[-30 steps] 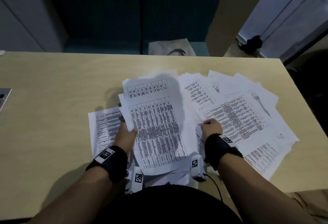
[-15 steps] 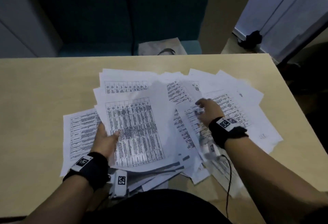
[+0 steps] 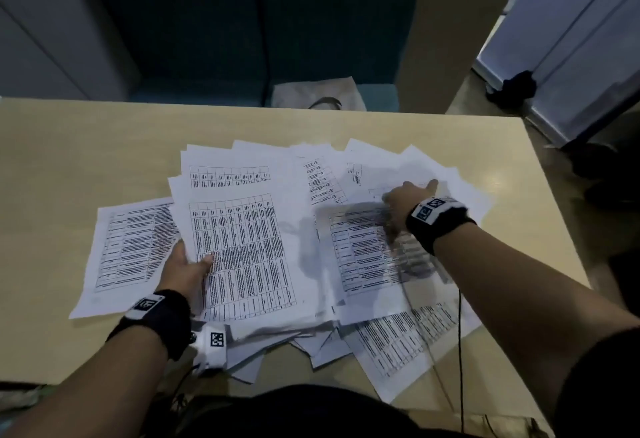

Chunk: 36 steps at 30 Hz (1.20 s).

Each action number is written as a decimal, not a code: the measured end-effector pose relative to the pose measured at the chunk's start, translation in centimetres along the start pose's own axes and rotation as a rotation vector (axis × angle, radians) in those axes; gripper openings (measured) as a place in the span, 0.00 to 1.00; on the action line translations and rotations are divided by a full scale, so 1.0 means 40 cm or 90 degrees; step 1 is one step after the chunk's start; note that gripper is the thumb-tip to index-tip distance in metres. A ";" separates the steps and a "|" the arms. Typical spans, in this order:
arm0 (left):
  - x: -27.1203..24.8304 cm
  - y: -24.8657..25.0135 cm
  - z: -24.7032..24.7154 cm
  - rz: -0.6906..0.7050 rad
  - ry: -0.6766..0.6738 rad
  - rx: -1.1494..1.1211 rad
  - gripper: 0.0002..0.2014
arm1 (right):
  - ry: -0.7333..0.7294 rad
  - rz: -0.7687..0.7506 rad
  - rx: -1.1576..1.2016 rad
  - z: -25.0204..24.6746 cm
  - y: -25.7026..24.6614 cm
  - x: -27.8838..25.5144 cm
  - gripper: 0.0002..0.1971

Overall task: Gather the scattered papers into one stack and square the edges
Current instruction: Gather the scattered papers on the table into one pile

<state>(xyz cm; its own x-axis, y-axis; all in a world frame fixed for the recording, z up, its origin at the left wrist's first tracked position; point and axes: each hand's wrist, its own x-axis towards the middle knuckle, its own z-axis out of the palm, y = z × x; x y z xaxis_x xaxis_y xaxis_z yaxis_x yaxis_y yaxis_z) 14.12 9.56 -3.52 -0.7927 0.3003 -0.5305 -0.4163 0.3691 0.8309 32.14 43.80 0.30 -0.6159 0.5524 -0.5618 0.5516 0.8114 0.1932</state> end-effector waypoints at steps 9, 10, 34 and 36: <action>0.032 -0.027 -0.002 -0.025 0.015 0.009 0.36 | 0.015 0.287 0.384 0.084 0.222 -0.056 0.16; 0.027 -0.019 0.008 -0.028 0.008 -0.008 0.36 | 0.008 0.325 0.383 0.104 0.221 -0.064 0.24; 0.016 0.013 0.031 -0.082 -0.131 0.035 0.40 | 0.684 0.165 0.851 -0.145 0.136 -0.351 0.12; -0.002 0.024 0.037 -0.076 -0.143 0.066 0.38 | 0.673 0.077 0.966 -0.183 0.061 -0.373 0.11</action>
<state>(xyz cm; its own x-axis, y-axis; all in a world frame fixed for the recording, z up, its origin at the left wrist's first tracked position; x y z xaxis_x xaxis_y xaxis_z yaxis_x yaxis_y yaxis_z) 14.46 11.20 -2.93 -0.6170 0.4330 -0.6571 -0.4433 0.4987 0.7449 38.56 38.95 15.04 -0.2622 0.9465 0.1882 0.2152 0.2474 -0.9447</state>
